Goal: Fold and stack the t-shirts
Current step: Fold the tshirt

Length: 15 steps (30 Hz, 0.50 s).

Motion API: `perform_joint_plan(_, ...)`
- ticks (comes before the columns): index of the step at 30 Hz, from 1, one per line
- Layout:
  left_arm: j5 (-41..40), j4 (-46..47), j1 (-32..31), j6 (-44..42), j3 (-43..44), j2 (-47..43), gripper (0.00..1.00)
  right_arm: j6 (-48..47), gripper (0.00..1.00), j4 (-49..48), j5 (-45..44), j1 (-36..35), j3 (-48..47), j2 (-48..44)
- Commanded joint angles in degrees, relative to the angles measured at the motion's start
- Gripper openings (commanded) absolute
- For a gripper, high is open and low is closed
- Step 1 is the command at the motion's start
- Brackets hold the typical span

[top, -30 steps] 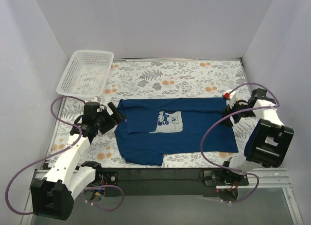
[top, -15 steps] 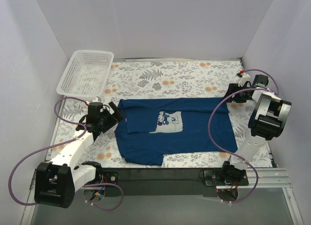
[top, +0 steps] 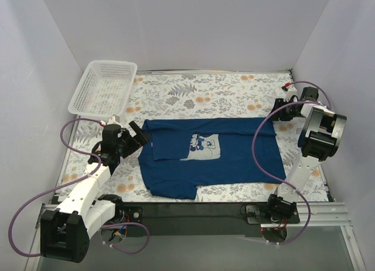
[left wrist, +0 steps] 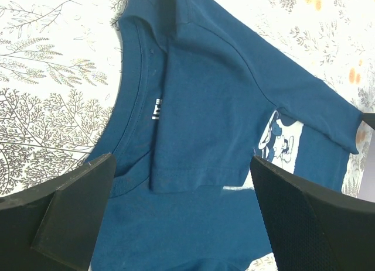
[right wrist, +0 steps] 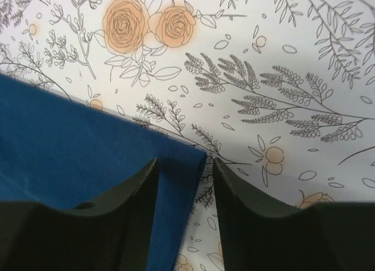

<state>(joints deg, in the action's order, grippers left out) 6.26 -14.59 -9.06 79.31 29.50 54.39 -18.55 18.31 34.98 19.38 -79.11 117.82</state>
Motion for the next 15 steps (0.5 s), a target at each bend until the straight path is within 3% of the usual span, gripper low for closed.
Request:
perform_joint_plan(1, 0.24, -0.26, 0.45, -0.38, -0.75, -1.74, 0.91, -2.81, 0.41, 5.16, 0.53, -0.48, 0.45, 1.01)
perform_joint_plan(9, -0.55, -0.53, 0.45, -0.03, -1.37, -2.8, 0.91, -2.73, 0.03, 5.34, 1.57, -0.57, -2.09, 0.74)
perform_joint_plan(15, -1.77, -0.79, 0.45, -0.56, -0.76, -1.84, 0.91, 0.17, 0.01, 4.63, 2.9, -0.57, -11.58, 4.95)
